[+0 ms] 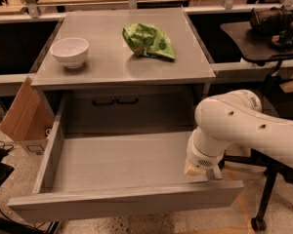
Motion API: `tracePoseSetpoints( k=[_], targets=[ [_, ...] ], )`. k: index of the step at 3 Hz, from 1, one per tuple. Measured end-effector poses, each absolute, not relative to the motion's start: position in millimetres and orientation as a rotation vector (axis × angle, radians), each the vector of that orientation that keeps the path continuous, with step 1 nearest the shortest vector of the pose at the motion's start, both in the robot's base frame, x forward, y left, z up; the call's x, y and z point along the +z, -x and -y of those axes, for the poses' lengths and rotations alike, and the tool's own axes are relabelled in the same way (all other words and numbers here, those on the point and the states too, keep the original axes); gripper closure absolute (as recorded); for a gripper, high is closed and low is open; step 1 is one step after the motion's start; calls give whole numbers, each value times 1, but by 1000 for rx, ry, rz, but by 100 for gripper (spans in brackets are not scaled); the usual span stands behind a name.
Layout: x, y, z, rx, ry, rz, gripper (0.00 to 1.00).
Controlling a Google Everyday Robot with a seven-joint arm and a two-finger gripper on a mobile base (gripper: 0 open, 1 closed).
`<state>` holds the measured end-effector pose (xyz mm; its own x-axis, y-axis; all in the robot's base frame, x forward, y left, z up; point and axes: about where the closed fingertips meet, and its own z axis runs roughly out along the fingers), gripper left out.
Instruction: Open top drawer
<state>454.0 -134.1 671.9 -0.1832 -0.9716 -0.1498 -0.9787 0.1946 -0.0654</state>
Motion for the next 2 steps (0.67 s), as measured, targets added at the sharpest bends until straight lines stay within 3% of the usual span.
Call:
tracePoseSetpoints(
  k=[2],
  targets=[
    [673, -453, 135, 62, 1899, -2300, 36]
  ],
)
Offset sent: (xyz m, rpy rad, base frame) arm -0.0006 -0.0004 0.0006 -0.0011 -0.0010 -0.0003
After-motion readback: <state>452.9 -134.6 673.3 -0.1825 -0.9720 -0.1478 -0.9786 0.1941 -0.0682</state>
